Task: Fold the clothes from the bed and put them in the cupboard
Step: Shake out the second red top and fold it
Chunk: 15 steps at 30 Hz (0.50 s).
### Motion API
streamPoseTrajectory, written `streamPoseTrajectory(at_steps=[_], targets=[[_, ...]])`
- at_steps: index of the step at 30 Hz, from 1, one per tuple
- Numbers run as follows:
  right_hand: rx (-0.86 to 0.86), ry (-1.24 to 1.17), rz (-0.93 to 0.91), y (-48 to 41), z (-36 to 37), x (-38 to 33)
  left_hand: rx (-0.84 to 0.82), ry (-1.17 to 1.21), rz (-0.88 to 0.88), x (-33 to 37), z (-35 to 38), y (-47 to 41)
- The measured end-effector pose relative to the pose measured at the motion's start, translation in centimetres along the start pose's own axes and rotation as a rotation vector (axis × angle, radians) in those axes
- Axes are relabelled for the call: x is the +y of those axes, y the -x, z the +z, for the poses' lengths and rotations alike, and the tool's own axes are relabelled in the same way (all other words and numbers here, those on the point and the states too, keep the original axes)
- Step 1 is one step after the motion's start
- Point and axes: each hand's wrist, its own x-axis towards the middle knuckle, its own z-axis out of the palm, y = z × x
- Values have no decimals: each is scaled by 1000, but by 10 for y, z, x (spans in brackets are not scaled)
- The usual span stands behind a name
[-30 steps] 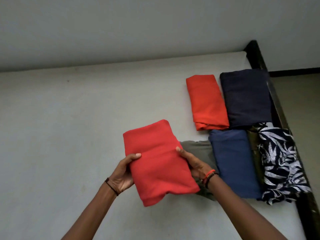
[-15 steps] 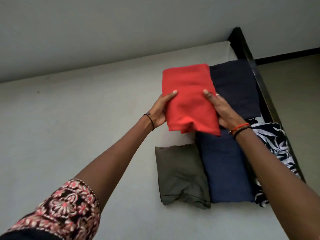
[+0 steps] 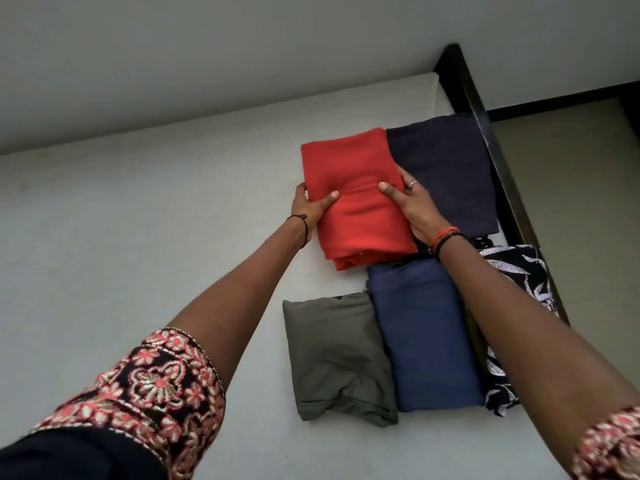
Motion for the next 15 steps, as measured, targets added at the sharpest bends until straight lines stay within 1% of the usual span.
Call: streamPoseTrajectory(at_steps=[3, 5, 8, 11, 13, 15], targets=[[48, 61, -31, 0, 4, 1, 51, -135, -7, 4, 0, 0], [103, 89, -44, 2, 6, -1, 58, -183, -21, 9, 2, 4], [194, 163, -22, 7, 11, -4, 53, -200, -32, 15, 3, 15], [307, 260, 47, 18, 14, -2, 79, -197, -23, 10, -4, 39], [431, 331, 79, 34, 16, 5, 141, -186, 0, -3, -13, 59], [514, 330, 76, 69, 23, 19, 253, -153, 34, -25, -27, 87]])
